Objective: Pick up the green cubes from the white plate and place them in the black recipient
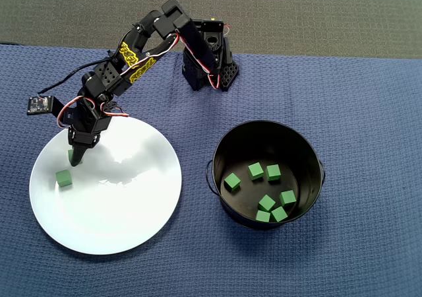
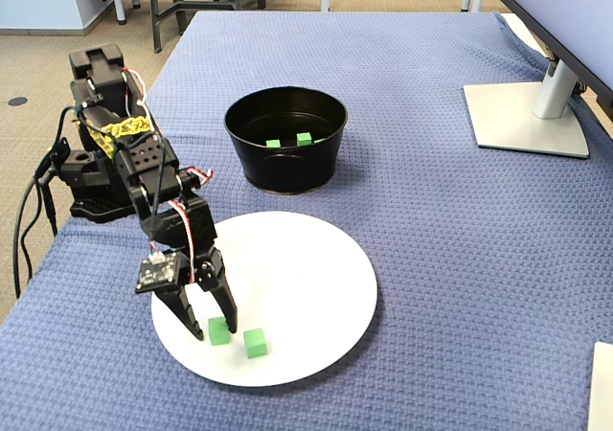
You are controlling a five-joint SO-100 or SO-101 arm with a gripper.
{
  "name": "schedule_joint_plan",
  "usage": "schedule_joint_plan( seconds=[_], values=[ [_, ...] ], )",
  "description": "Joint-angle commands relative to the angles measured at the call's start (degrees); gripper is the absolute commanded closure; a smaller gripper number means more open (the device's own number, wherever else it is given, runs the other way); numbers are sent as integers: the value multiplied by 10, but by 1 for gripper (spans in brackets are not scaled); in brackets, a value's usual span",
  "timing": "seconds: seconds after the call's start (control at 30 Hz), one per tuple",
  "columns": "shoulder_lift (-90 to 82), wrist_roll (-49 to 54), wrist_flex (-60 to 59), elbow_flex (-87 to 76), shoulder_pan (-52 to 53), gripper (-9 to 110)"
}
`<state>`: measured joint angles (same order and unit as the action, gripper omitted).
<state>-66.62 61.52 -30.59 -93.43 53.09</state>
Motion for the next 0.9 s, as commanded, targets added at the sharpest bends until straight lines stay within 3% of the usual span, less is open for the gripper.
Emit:
schedule_joint_plan(
  seconds=[0.0,0.27,0.47,0.7,0.87],
  values=[
    [-11,10,14,-3,7,93],
    [-27,-13,33,-16,7,101],
    [-83,-112,-240,158,-20,101],
    [-248,-248,-304,127,-108,101],
    [-356,-344,-334,25,-236,101]
  ],
)
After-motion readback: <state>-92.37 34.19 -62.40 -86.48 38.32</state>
